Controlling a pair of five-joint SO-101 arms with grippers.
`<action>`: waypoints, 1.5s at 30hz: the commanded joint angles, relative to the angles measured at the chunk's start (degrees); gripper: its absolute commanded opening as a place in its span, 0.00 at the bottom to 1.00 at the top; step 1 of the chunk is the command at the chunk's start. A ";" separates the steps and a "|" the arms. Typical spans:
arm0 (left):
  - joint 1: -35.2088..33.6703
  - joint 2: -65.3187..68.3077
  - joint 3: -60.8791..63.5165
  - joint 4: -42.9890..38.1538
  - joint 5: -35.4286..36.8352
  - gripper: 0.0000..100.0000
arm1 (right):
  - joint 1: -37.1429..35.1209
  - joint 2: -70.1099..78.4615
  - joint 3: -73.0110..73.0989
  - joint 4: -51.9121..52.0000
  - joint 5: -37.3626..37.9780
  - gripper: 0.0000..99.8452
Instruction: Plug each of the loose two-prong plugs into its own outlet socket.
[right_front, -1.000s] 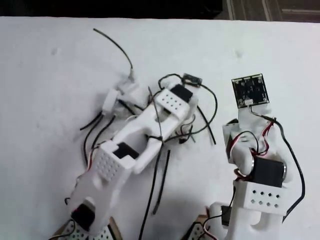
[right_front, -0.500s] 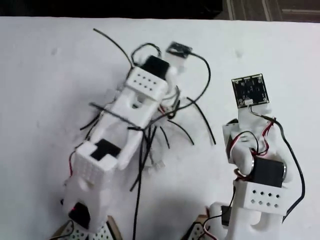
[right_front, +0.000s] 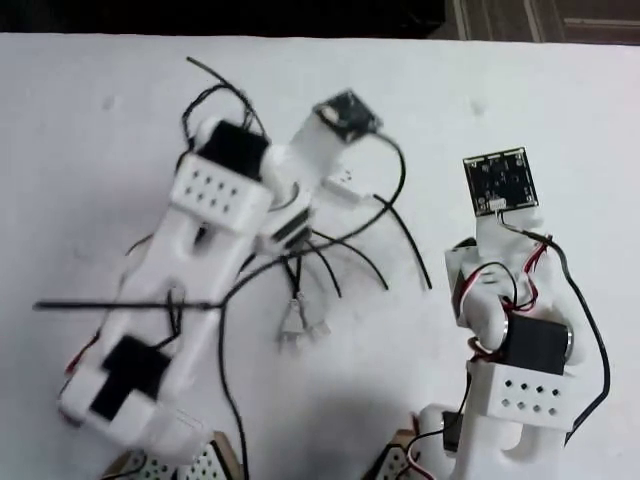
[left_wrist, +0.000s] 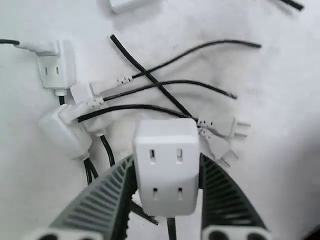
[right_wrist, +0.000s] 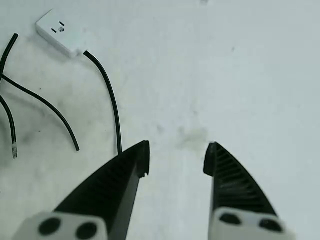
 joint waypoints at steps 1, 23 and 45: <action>-0.57 -14.46 14.07 -0.62 -6.77 0.02 | 0.22 -0.40 -2.46 0.40 0.44 0.18; -10.51 -26.51 71.21 -47.56 -6.15 0.14 | -9.80 -0.22 -2.37 4.79 0.44 0.18; -13.93 -36.00 67.60 -39.91 0.88 0.29 | -13.05 10.95 -5.45 7.16 0.53 0.18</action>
